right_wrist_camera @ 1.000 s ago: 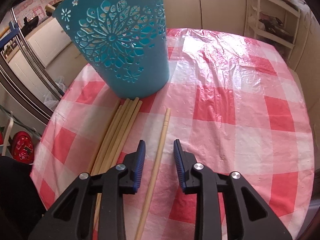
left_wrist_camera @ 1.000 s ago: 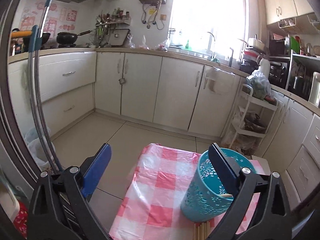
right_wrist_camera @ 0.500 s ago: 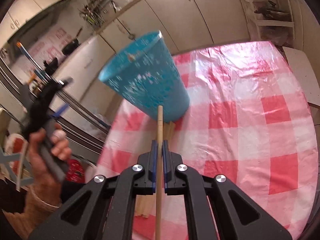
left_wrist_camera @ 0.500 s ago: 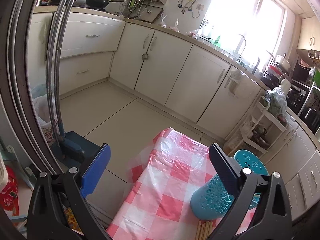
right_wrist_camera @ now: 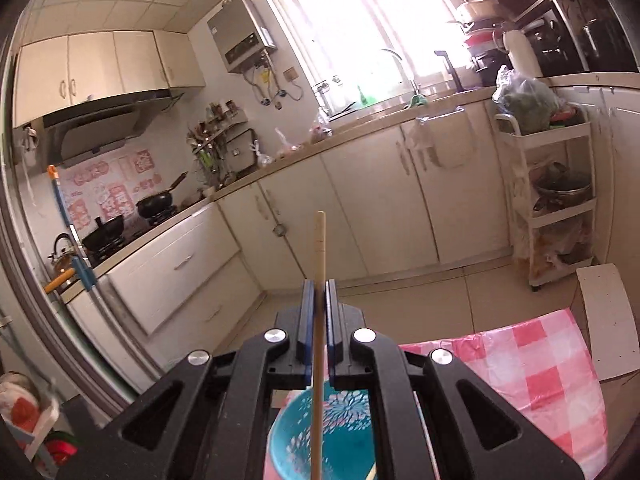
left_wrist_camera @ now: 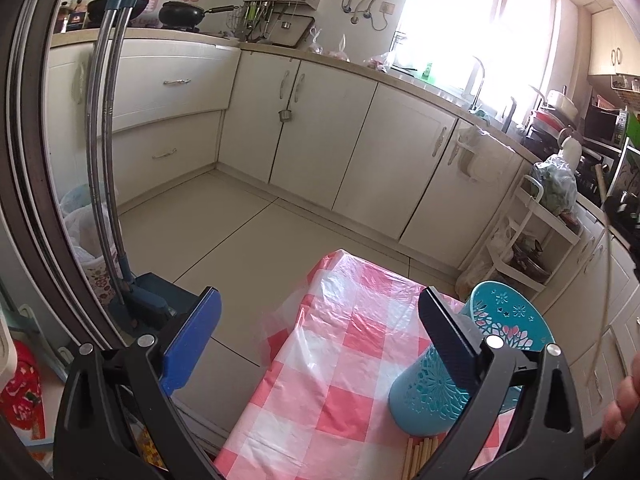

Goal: Organize utensils
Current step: 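Grasp a loose chopstick with the right tool, lift it, release into basket, then bring both tools back down to the chopsticks on the cloth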

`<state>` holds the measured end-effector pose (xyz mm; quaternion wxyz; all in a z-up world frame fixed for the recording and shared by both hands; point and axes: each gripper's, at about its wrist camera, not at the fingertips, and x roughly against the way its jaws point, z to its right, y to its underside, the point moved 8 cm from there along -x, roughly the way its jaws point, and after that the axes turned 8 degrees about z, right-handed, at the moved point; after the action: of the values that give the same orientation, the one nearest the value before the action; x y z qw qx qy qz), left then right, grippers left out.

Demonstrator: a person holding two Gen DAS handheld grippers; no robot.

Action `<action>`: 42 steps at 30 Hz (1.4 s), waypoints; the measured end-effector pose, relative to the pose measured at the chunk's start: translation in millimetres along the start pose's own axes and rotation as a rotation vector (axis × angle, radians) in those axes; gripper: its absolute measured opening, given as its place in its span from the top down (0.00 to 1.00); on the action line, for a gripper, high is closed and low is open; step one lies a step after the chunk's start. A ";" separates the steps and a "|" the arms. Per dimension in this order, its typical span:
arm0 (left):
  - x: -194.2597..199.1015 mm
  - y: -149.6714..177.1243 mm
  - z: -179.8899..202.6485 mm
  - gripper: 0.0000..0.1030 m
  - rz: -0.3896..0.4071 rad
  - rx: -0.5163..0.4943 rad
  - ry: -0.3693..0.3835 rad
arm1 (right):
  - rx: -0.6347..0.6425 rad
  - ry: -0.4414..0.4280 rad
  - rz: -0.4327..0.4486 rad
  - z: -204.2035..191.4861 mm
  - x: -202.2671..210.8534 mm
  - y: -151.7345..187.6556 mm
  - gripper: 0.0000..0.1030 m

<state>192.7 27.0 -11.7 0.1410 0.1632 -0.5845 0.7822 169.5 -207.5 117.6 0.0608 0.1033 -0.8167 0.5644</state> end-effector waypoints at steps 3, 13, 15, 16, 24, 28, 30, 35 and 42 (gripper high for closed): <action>0.7 -3.3 -1.0 0.08 0.009 0.006 0.000 | 0.013 0.077 0.009 9.9 -24.8 15.3 0.94; -3.3 -4.4 -2.1 0.08 0.006 0.024 -0.002 | 0.102 0.099 -0.069 20.4 -28.3 56.7 0.94; -4.3 -2.7 -1.6 0.08 0.007 0.013 -0.009 | 0.113 0.095 -0.091 20.4 -22.3 62.2 0.94; -4.8 -1.6 -2.0 0.08 0.006 0.008 -0.014 | 0.116 0.092 -0.100 18.2 -19.1 62.7 0.94; -10.8 6.2 -15.2 0.08 -0.004 0.008 -0.070 | 0.183 0.028 0.096 -10.2 101.1 3.0 0.55; -7.9 8.3 -17.7 0.07 0.001 -0.002 -0.085 | 0.186 0.056 0.075 -0.6 150.1 26.0 0.54; -3.7 10.8 -16.8 0.08 -0.003 -0.015 -0.085 | 0.181 0.074 -0.090 14.4 145.9 80.9 0.55; 17.7 24.7 -19.8 0.07 -0.015 -0.039 -0.082 | 0.112 0.121 -0.460 54.3 107.5 203.7 0.81; 29.3 78.4 -21.0 0.07 -0.149 -0.057 -0.058 | 0.091 0.167 -0.573 70.3 58.3 249.0 0.85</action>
<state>131.9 26.3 -73.0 0.1864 0.2246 -0.5966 0.7475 55.0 -194.0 -121.3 0.2798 0.2855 -0.7202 0.5669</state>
